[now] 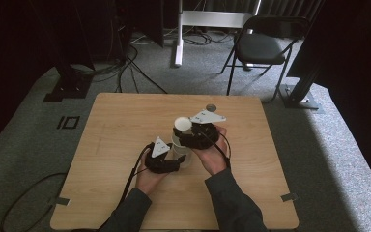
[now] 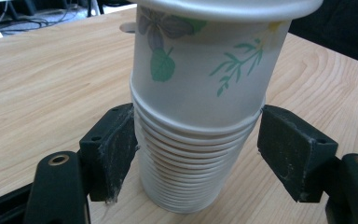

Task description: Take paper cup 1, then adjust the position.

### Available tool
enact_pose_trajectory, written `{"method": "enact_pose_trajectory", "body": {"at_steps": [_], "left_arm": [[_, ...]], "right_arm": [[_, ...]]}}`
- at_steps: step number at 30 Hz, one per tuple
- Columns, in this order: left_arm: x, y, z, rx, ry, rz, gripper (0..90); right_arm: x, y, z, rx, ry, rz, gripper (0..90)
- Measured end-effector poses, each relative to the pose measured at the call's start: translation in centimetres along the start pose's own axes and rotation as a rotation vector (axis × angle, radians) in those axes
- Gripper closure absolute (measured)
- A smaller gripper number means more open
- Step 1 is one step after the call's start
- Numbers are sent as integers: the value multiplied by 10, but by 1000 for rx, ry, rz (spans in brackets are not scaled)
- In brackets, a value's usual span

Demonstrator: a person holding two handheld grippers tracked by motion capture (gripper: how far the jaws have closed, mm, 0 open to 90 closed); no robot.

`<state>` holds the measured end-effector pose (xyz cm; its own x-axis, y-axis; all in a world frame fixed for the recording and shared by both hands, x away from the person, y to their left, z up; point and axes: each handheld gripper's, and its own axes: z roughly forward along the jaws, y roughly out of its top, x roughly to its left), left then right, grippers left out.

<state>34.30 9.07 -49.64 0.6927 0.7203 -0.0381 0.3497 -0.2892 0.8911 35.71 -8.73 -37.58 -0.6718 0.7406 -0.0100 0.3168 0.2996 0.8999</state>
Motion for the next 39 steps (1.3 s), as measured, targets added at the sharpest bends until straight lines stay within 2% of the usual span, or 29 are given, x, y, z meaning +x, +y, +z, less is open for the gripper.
{"method": "enact_pose_trajectory", "body": {"at_steps": [13,24,31,39], "left_arm": [[3,0,-12,-4,9,15,288],[6,1,-21,-24,15,3,295],[9,-1,-27,-17,18,-4,305],[18,-4,-39,-24,31,-26,313]], "right_arm": [[3,15,-10,-31,1,0,341],[7,22,-13,-47,5,-6,341],[9,27,-16,-64,15,-6,341],[13,38,-19,-94,19,-19,340]]}}
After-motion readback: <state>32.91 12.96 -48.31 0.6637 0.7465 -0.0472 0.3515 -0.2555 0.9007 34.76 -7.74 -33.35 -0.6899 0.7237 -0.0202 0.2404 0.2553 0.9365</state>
